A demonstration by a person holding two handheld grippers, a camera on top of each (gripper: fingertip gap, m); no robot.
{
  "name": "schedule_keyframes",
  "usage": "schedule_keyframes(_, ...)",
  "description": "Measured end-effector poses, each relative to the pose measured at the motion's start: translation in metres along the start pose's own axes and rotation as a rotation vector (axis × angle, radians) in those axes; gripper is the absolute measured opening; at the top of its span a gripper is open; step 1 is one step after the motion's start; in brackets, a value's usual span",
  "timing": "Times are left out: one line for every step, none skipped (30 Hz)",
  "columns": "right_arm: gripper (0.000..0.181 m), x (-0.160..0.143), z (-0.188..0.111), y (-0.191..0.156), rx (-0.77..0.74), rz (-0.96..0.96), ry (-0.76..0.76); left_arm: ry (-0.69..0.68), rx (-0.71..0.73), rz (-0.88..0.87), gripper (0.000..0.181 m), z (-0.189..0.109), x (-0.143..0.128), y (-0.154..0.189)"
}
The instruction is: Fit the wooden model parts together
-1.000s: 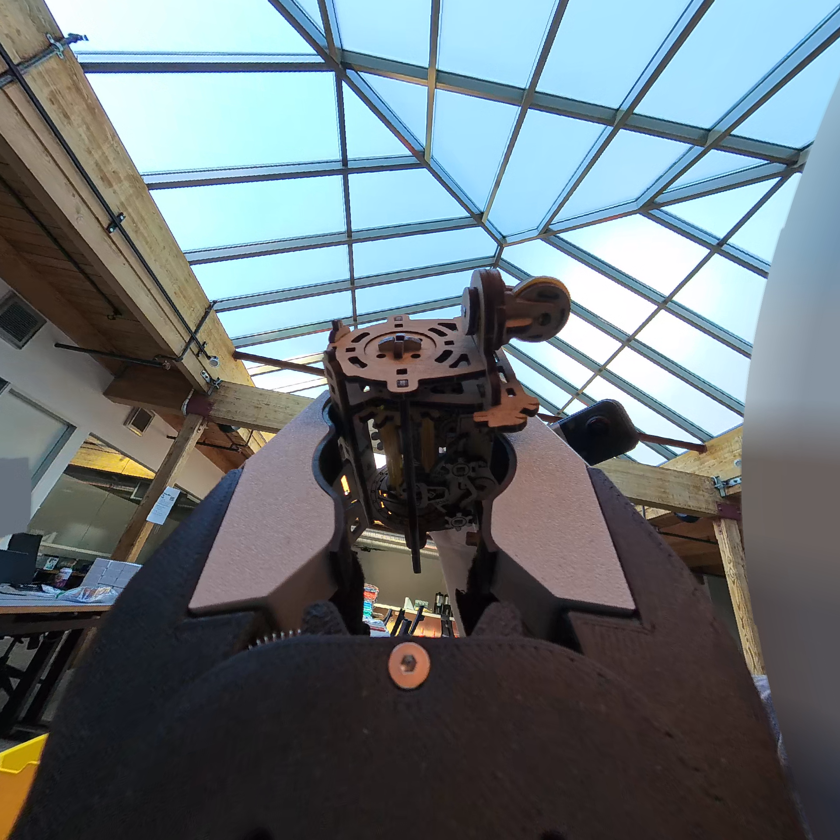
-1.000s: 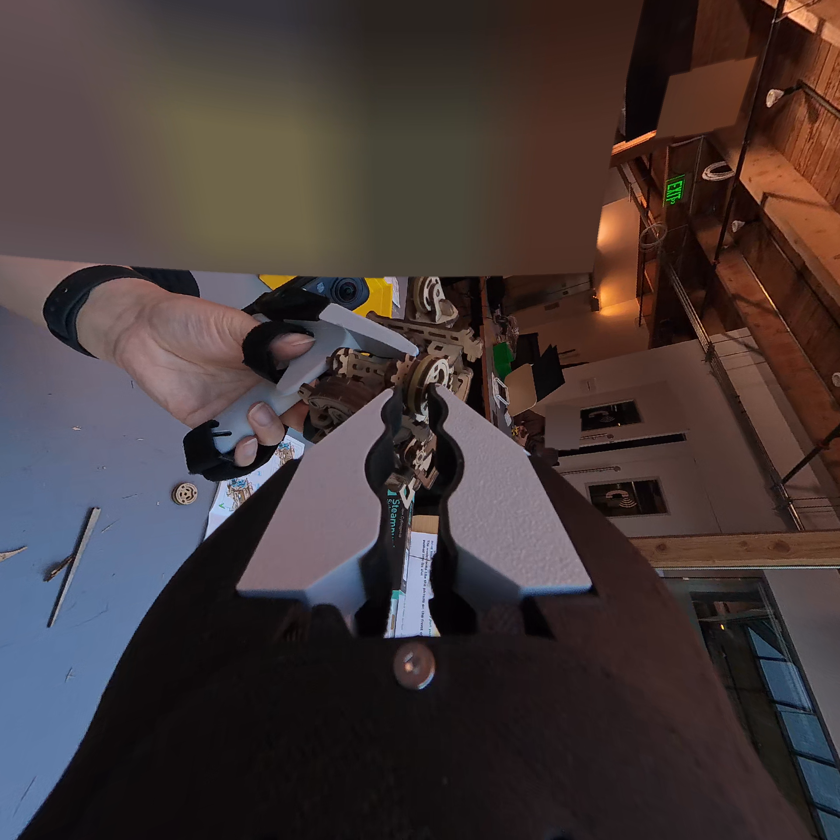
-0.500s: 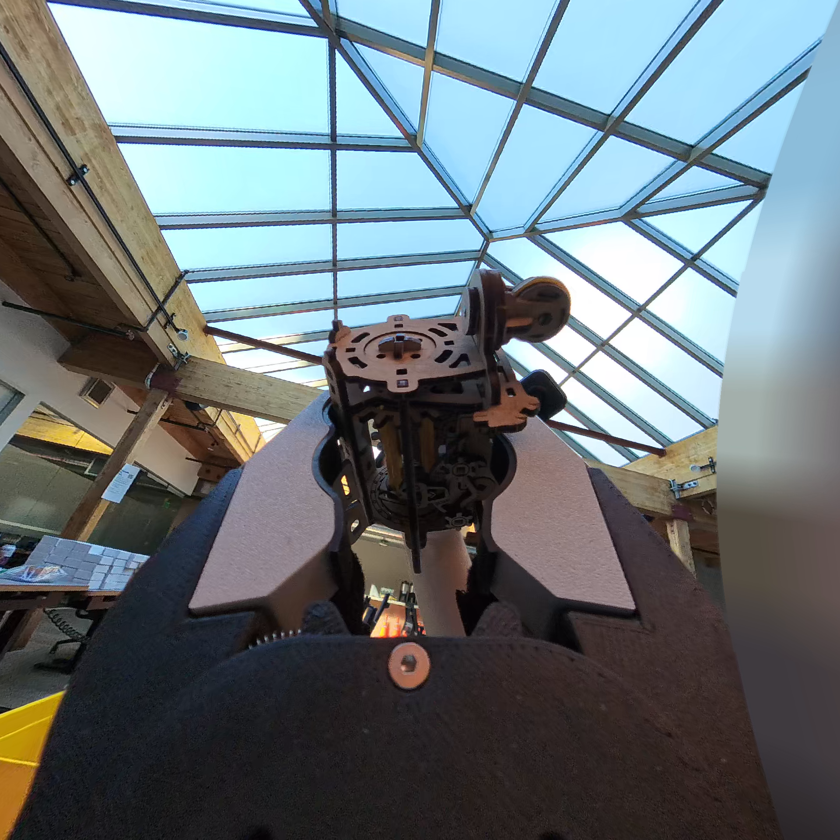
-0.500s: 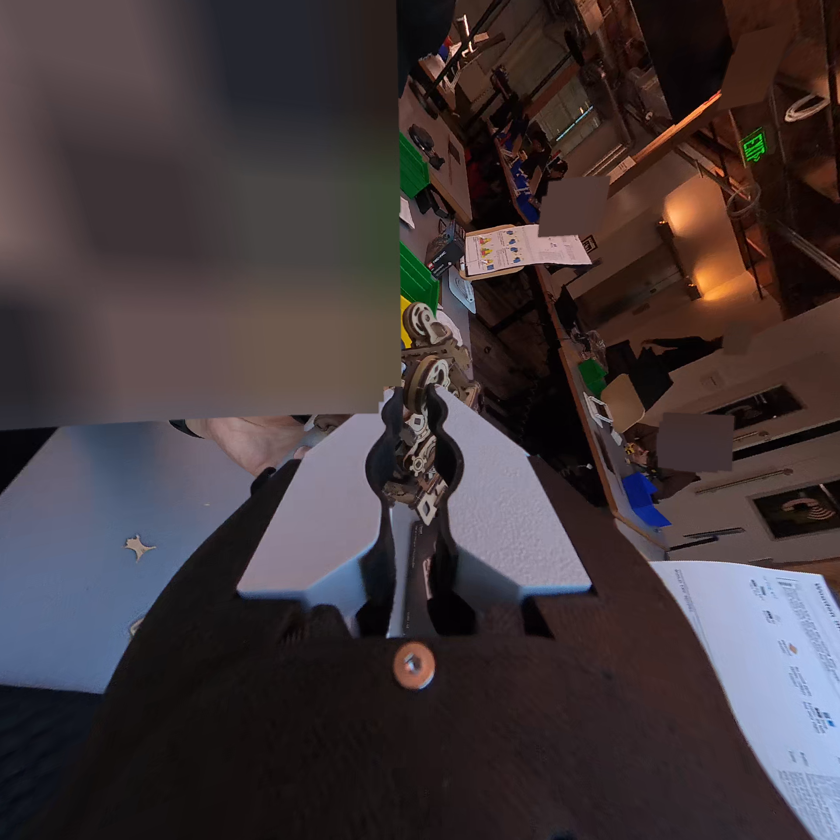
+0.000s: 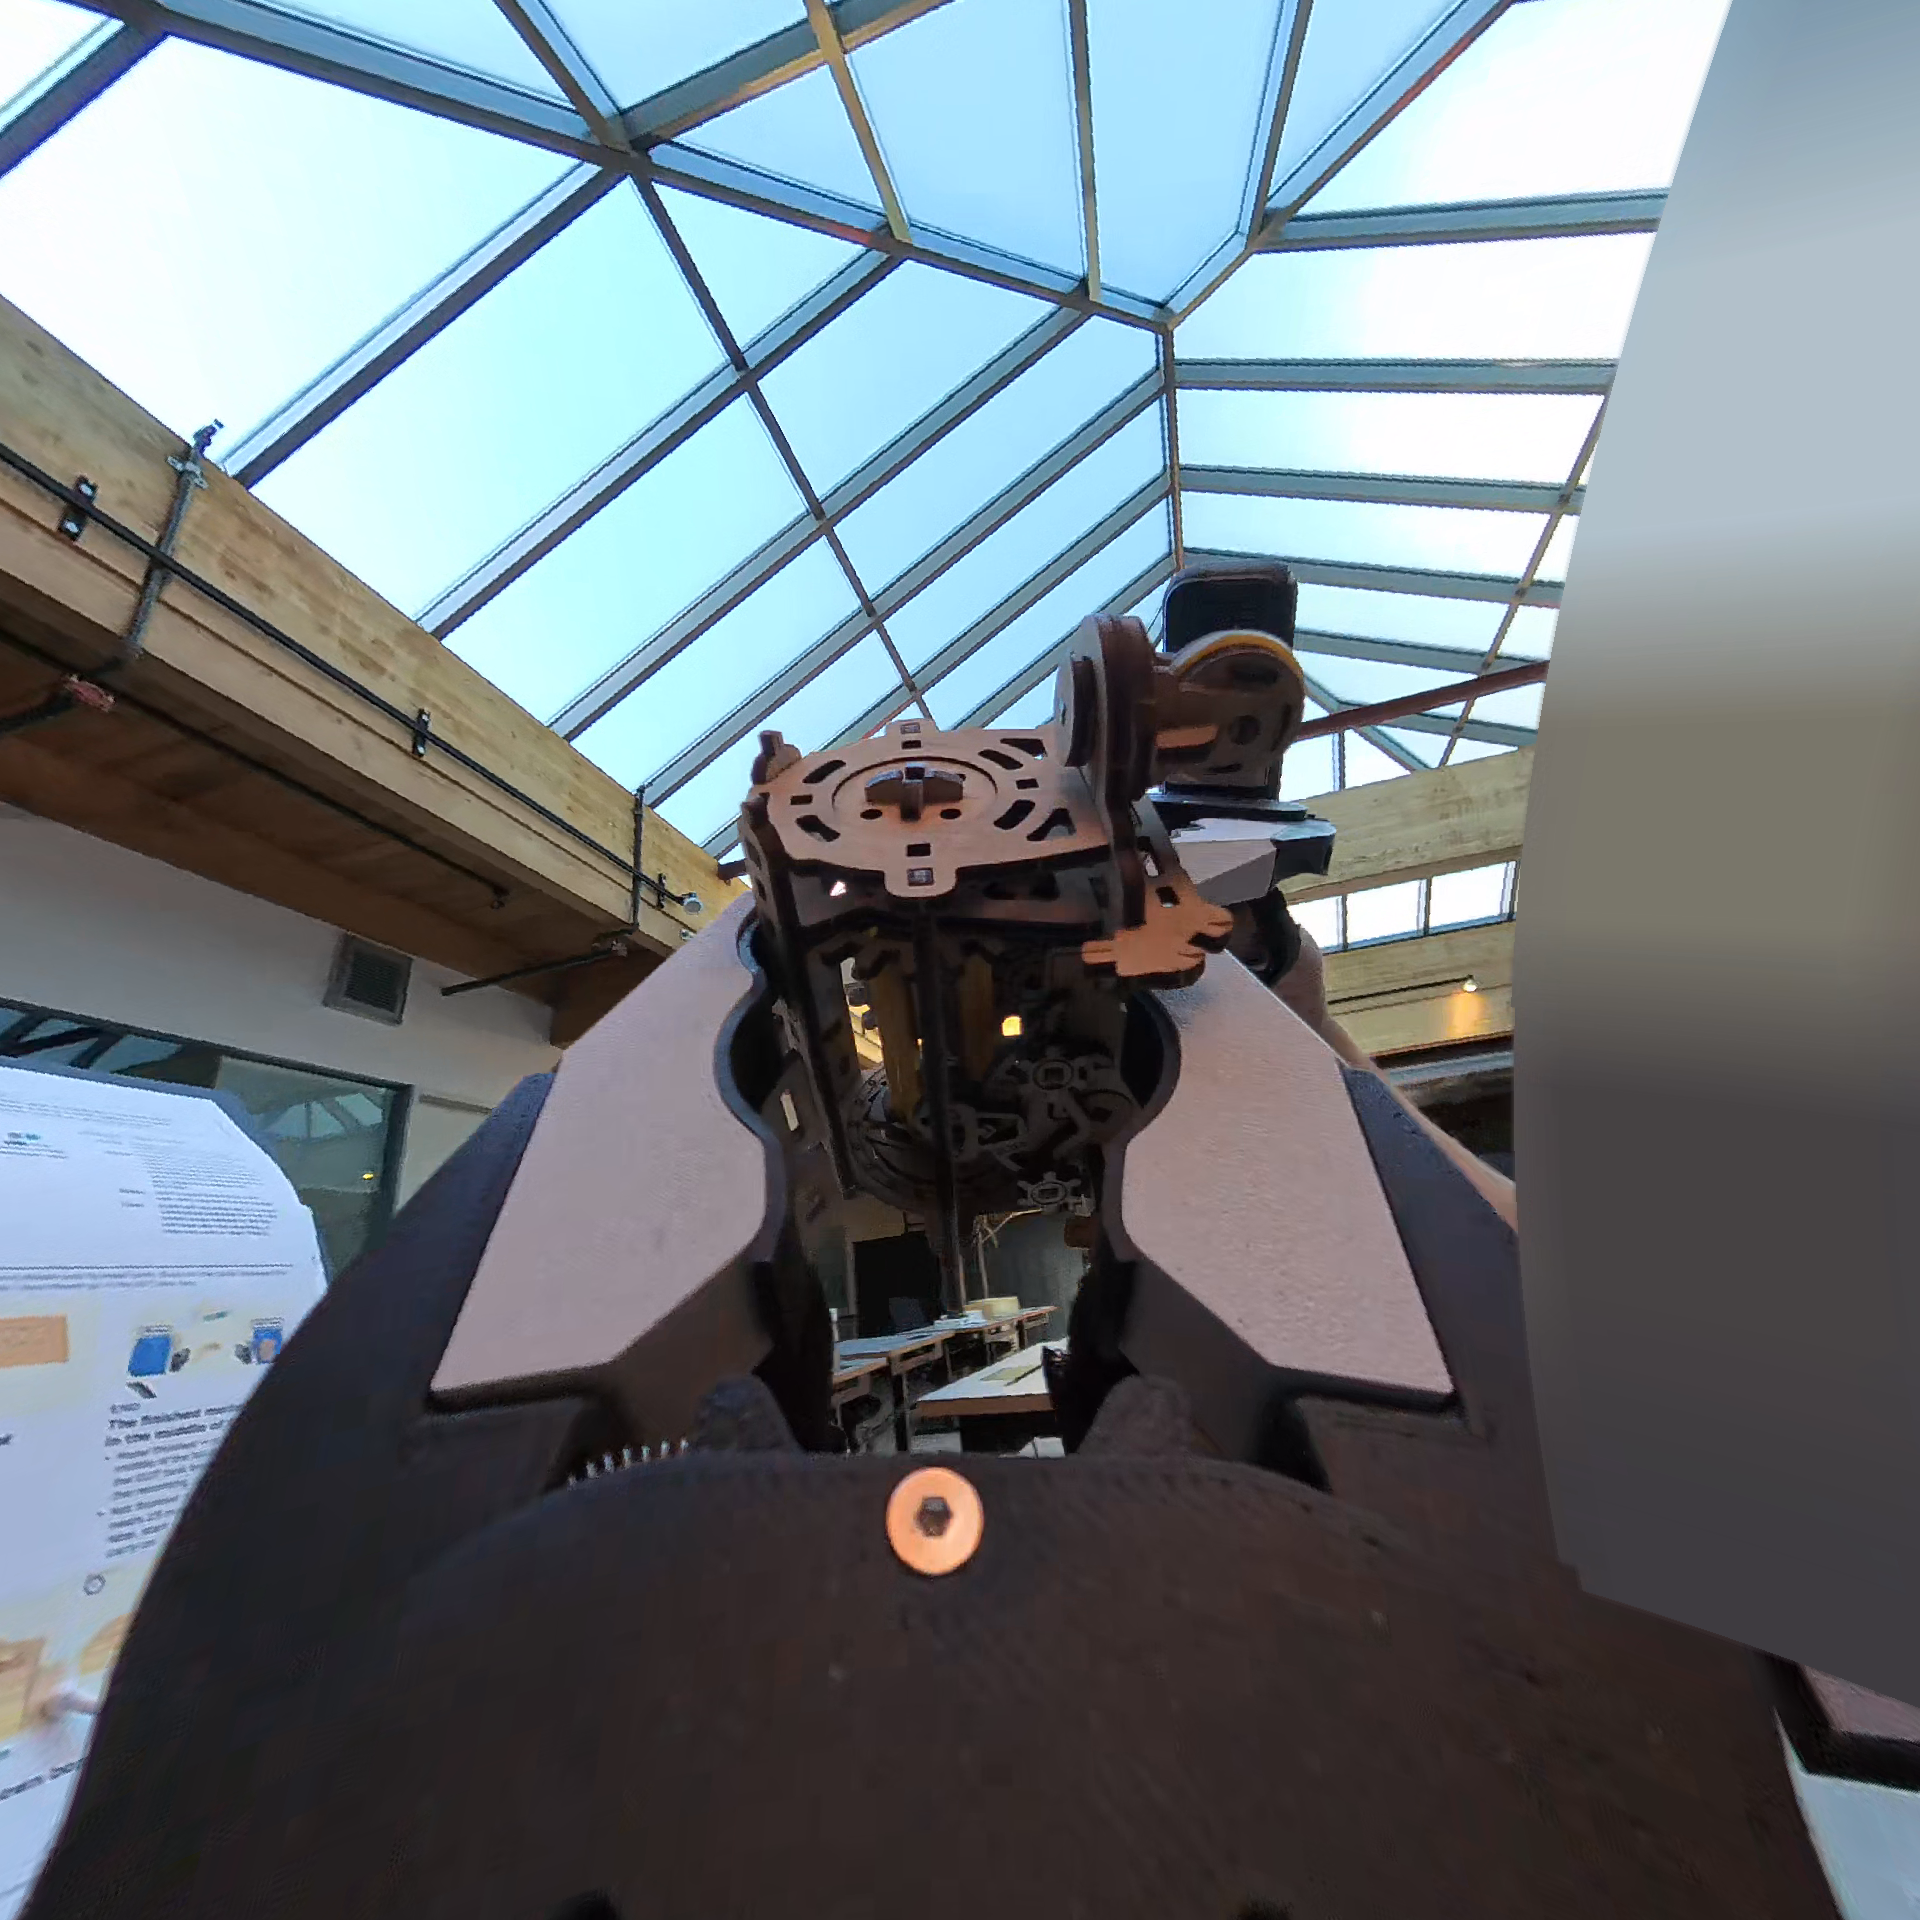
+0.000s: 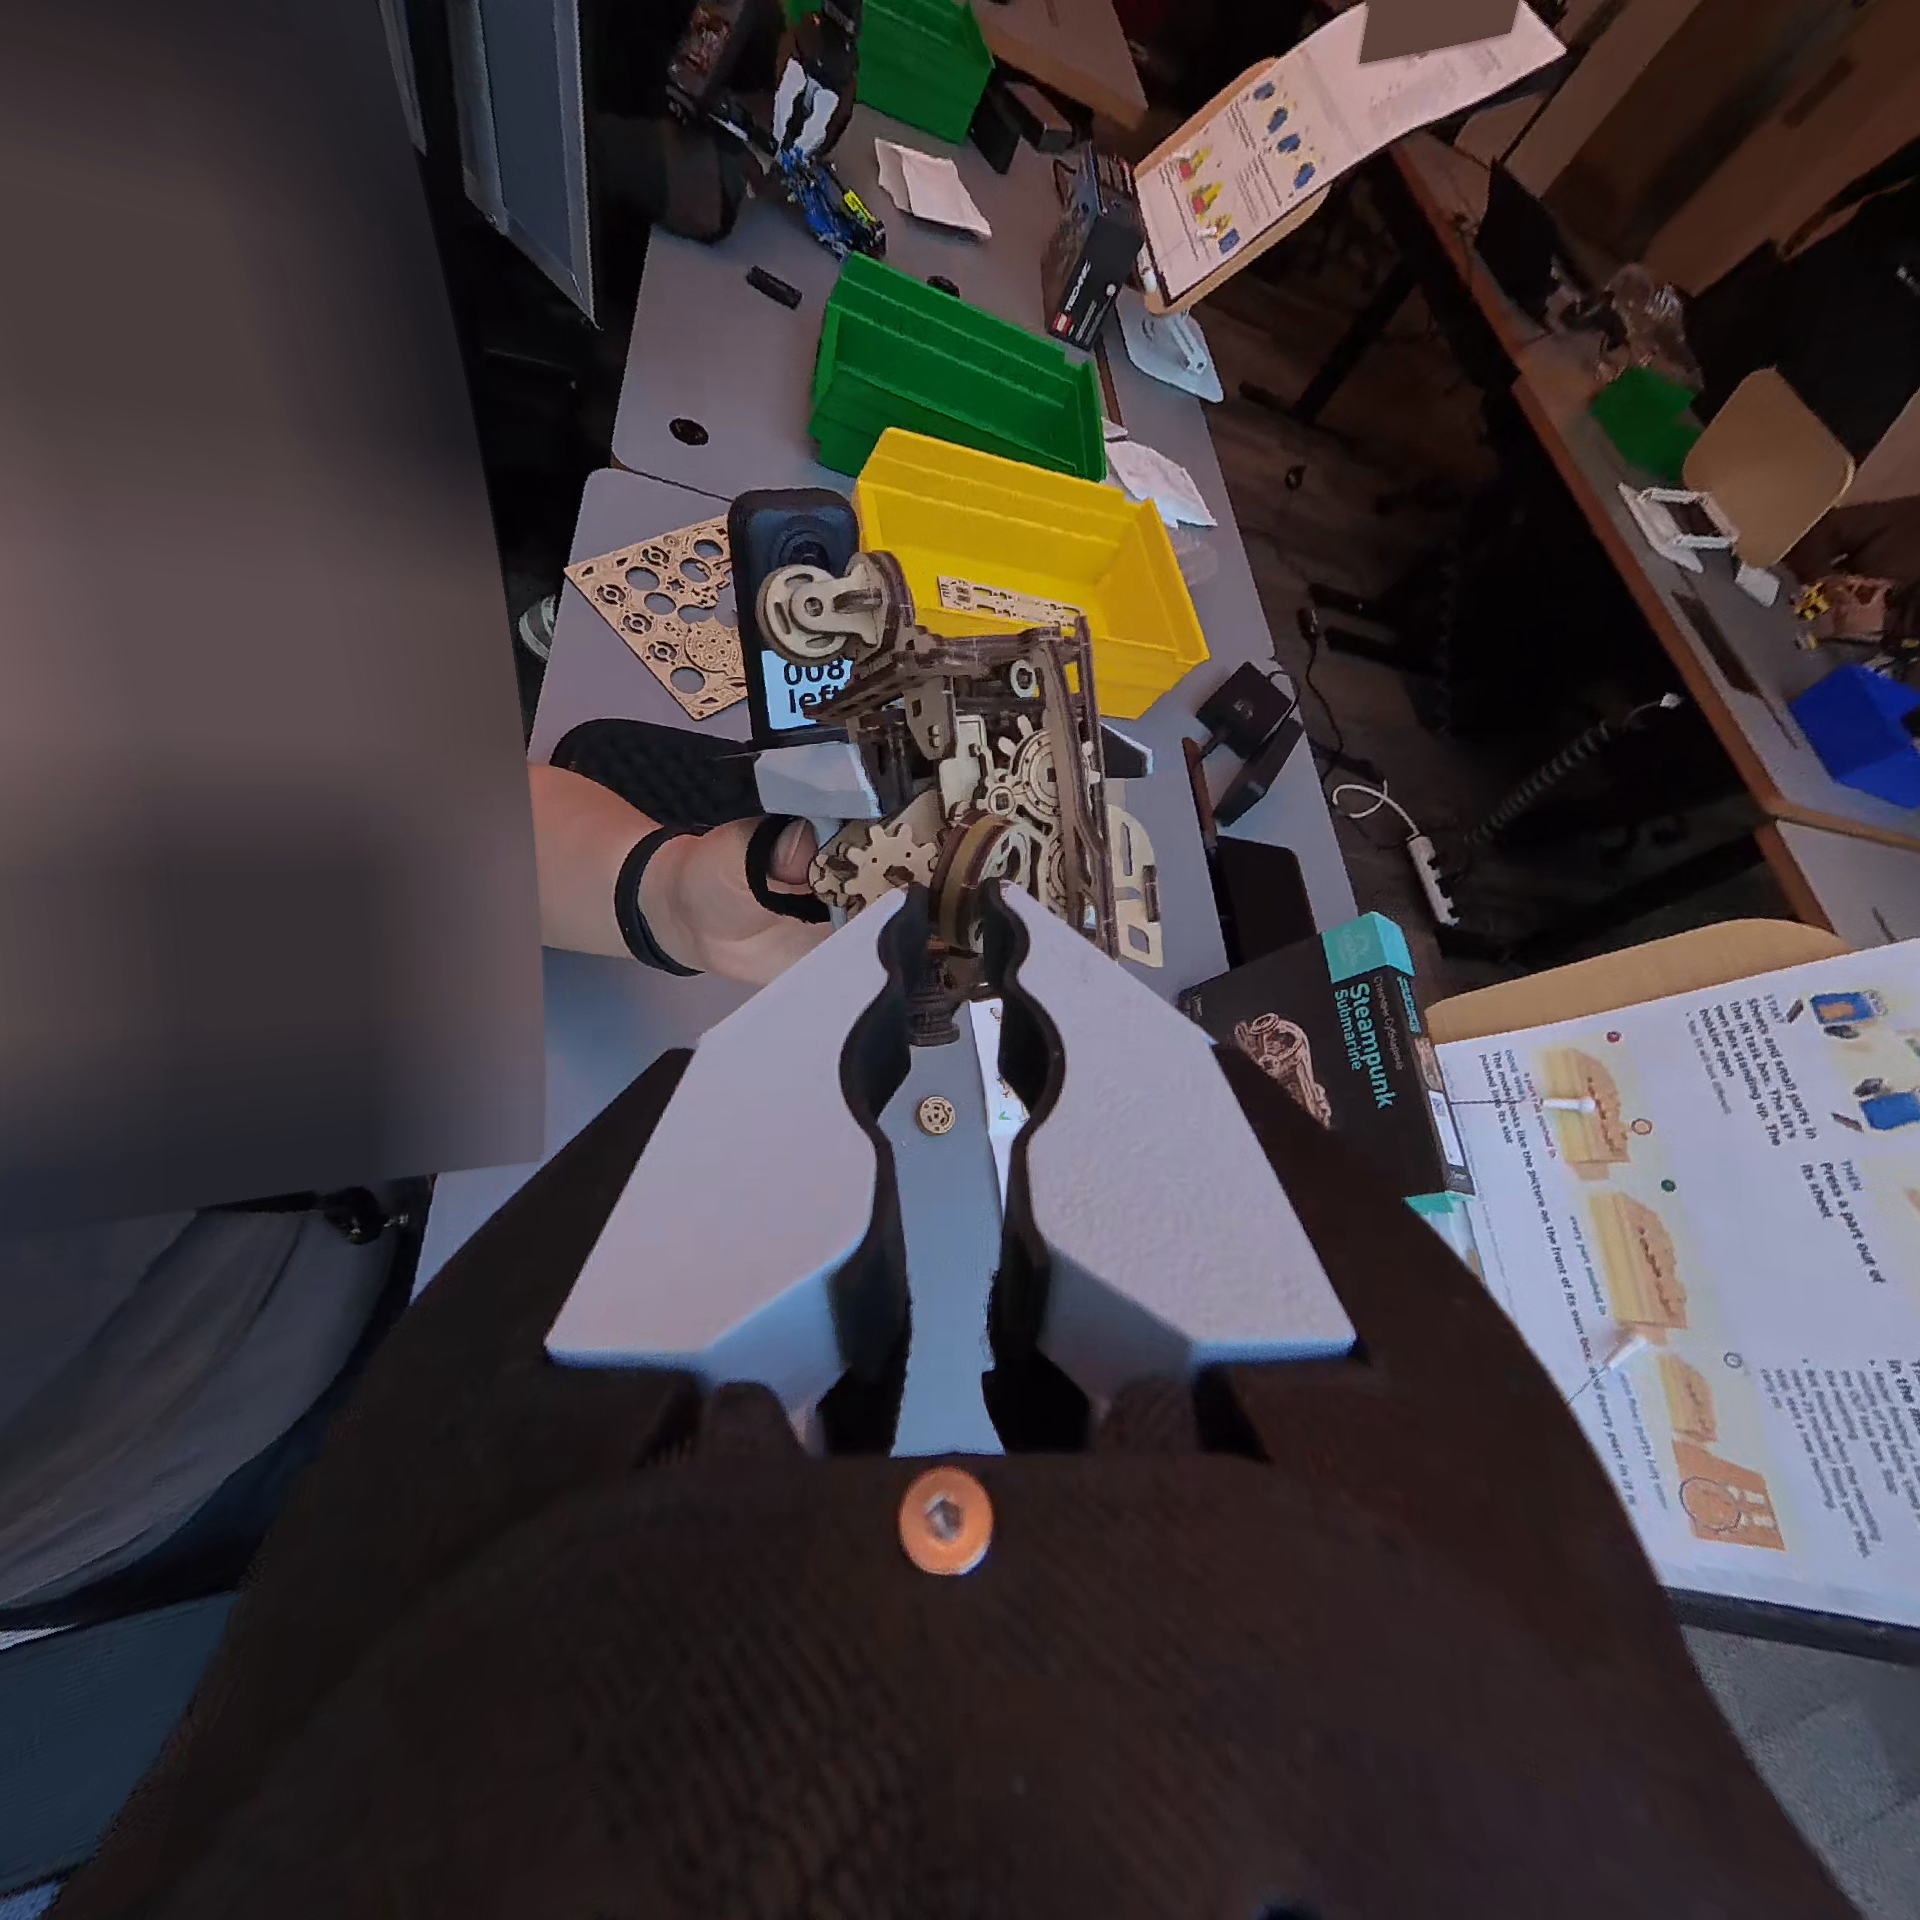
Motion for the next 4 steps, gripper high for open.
schedule_keyframes(0.009,0.0007,-0.0001,-0.0013,0.01,0.018,-0.01,-0.003,0.0,0.019,0.064,0.0001,0.0004,0.001)
schedule_keyframes(0.009,0.0013,-0.0001,-0.0029,0.028,0.037,-0.012,-0.002,-0.001,0.026,0.064,0.0003,0.0009,0.0018)
schedule_keyframes(0.009,0.0018,-0.0004,-0.0039,0.039,0.053,-0.011,0.003,-0.002,0.021,0.064,0.0005,0.0015,0.0024)
schedule_keyframes(0.009,0.0023,-0.0009,-0.0042,0.044,0.071,-0.004,0.007,-0.001,0.009,0.064,0.0007,0.0021,0.0027)
Point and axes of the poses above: each gripper's, where its closed fingertips meet, z out along the fingers, x out of its top, y = z × x across the jaws, the point moved 10 cm from there along -z, back along the fingers, and after that the axes turned 7 degrees about y, right-handed, at the moved point
